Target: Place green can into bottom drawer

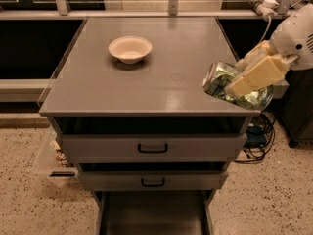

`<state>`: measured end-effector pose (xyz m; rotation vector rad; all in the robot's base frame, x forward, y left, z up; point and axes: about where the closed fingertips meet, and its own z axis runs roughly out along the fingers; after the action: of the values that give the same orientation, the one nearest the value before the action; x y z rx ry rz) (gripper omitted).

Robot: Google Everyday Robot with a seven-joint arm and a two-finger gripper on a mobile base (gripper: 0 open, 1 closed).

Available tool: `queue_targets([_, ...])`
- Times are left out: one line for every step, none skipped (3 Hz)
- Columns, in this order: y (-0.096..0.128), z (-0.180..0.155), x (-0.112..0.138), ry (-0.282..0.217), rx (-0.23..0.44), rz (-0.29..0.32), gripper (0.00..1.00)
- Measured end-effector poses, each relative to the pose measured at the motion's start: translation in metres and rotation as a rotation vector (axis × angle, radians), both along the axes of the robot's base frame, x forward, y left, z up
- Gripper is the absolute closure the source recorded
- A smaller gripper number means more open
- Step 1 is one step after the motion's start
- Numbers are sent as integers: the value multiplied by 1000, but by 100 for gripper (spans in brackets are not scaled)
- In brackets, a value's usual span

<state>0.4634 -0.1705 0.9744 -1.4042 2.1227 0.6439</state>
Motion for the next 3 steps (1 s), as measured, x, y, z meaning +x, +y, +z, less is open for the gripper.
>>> queue_targets([22,-17,-9,-39,122,19,100])
queue_targets([17,-71,-19,-28,211,-88,100])
queue_targets([6,-156,-39,90,235,-189,100])
